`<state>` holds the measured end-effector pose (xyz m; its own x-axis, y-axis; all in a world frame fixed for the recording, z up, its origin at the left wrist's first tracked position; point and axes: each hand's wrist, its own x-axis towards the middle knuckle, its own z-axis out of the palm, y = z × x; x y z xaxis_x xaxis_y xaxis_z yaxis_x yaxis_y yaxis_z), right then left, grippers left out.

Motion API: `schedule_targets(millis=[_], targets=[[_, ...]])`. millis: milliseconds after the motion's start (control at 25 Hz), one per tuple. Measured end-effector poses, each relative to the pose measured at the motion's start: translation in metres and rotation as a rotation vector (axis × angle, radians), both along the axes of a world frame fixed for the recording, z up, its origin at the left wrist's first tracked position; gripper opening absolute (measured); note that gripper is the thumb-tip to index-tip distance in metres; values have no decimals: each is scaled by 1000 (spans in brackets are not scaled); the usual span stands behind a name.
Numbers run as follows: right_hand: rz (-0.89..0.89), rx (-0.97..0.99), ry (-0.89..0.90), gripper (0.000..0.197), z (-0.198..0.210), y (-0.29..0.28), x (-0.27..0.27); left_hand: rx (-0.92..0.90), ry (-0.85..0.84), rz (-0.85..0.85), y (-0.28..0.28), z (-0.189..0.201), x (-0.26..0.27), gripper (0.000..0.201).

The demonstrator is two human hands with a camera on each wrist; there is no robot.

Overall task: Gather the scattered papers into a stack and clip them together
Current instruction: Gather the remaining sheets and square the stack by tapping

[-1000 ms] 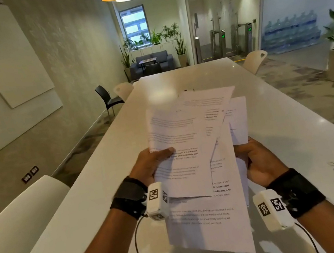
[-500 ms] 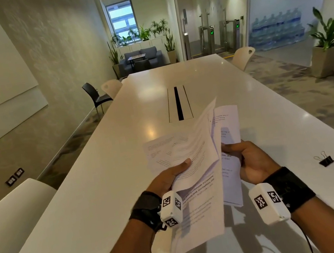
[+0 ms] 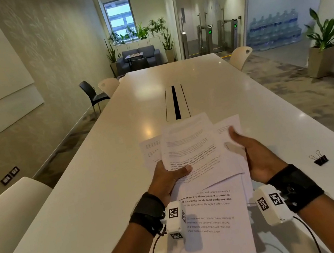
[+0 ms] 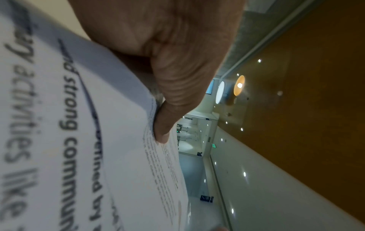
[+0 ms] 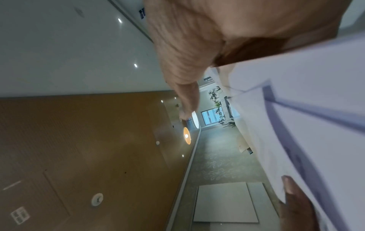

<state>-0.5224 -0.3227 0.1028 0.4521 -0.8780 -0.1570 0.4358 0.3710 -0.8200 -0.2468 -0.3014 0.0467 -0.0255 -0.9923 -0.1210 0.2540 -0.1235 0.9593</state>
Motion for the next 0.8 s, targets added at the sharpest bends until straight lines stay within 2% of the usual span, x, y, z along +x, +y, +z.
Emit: schedule_targets(millis=[80,200,360,520,800], targets=[[-27,-106,126,44,-6,-5,-2,-67,-30,38,2,5,-4,59],[-119,-211,251,55,-11,-12,-5,-109,-67,52,1,12,-3,50],[-173,-330,278,58,-1,-13,-8,-185,-95,42,-1,29,11,58],[-209,-395,291,64,12,-10,-8,-249,-39,32,4,59,14,64],[-319,-546,297,47,33,-9,-1,-471,32,163,7,97,-3,65]])
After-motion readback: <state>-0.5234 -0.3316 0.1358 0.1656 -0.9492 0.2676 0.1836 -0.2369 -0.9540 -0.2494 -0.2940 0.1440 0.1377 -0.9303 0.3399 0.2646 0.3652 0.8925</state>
